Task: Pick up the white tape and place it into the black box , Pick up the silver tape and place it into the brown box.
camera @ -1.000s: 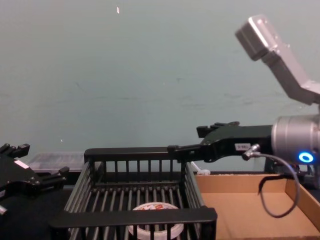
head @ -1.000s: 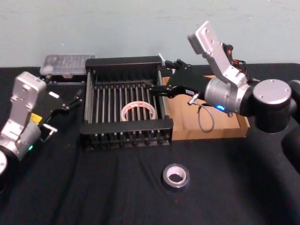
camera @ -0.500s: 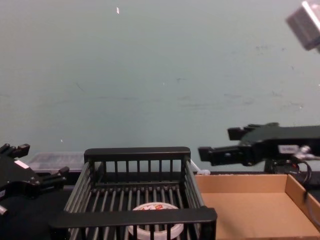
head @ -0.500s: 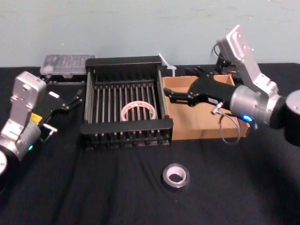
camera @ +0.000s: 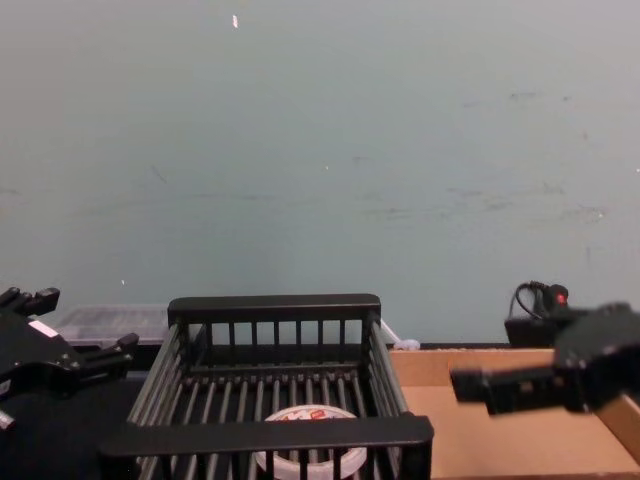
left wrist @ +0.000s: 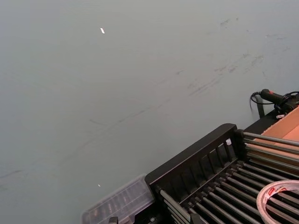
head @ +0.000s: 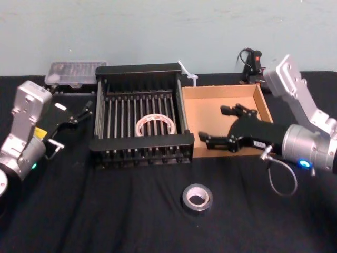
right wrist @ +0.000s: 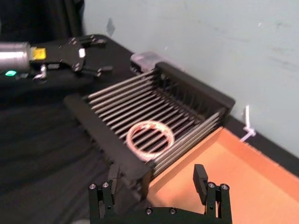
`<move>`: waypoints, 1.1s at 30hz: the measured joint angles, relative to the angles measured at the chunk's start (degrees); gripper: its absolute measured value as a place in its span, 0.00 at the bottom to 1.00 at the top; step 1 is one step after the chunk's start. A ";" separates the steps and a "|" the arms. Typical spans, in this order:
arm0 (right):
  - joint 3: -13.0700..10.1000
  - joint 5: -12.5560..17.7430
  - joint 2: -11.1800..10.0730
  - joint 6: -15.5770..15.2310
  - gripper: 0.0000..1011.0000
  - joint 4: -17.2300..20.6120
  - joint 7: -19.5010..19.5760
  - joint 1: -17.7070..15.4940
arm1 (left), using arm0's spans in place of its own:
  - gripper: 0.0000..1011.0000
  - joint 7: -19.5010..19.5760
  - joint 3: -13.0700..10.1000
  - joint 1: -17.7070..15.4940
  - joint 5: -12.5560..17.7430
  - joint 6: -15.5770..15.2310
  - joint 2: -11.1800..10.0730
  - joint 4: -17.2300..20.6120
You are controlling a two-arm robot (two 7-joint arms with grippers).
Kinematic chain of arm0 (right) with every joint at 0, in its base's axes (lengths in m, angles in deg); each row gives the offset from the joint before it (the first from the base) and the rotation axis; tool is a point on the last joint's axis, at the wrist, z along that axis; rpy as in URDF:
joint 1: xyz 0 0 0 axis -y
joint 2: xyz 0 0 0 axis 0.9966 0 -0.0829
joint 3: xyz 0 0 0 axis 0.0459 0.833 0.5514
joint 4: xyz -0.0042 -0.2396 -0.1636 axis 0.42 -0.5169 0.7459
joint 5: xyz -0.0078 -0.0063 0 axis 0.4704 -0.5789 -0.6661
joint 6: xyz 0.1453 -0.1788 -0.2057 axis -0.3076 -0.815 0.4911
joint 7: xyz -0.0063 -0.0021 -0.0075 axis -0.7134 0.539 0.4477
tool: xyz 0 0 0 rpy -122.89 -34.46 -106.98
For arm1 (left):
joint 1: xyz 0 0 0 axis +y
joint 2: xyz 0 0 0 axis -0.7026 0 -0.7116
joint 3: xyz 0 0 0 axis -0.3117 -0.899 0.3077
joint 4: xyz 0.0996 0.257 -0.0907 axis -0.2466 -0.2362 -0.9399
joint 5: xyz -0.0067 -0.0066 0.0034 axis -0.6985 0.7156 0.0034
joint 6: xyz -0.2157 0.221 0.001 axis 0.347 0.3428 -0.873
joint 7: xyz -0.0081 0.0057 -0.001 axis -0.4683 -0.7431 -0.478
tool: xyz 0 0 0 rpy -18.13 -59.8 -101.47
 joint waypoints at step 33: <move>7.56 1.97 -5.31 -5.08 0.99 -0.10 -2.05 -0.71 | 0.99 0.00 0.00 0.00 0.00 0.00 0.00 0.00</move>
